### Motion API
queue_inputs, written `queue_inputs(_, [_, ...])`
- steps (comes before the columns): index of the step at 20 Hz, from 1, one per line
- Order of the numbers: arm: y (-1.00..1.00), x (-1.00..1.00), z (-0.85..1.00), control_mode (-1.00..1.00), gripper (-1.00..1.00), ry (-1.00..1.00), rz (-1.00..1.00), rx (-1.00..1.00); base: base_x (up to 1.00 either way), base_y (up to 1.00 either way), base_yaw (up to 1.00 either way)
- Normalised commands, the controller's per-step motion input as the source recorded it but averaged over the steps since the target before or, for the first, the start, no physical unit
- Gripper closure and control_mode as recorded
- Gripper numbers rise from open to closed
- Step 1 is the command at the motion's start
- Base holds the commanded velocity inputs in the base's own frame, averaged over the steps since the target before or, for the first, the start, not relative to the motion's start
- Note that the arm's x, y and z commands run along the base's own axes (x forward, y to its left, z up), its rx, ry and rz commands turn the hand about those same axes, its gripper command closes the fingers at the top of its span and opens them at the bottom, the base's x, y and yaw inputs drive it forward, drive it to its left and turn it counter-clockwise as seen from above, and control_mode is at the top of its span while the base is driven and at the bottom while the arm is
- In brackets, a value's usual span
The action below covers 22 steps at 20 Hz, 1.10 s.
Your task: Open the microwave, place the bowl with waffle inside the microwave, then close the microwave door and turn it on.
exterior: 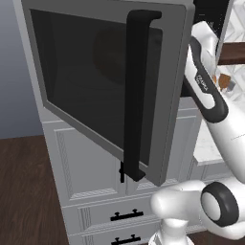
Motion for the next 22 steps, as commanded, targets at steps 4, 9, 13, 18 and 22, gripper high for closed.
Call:
queue_inputs(4, [0.01, 0.21, 0.00, -1.00, 1.00, 0.03, 0.00, -0.19, 0.00, 0.00, 0.00])
queue_inputs(9, [0.00, 0.28, 0.00, -1.00, 1.00, 0.03, -0.01, -0.15, 0.00, 0.00, 0.00])
queue_inputs(13, [0.02, 0.31, 0.00, -1.00, 1.00, 0.01, -0.07, -0.08, 0.00, 0.00, 0.00])
queue_inputs(18, [0.13, 0.39, -0.11, -1.00, 1.00, 0.02, -0.11, -0.01, 0.00, 0.00, 0.00])
queue_inputs(22, [0.10, 0.22, -0.27, -1.00, 1.00, 0.01, -0.08, 0.00, 0.00, 0.00, 0.00])
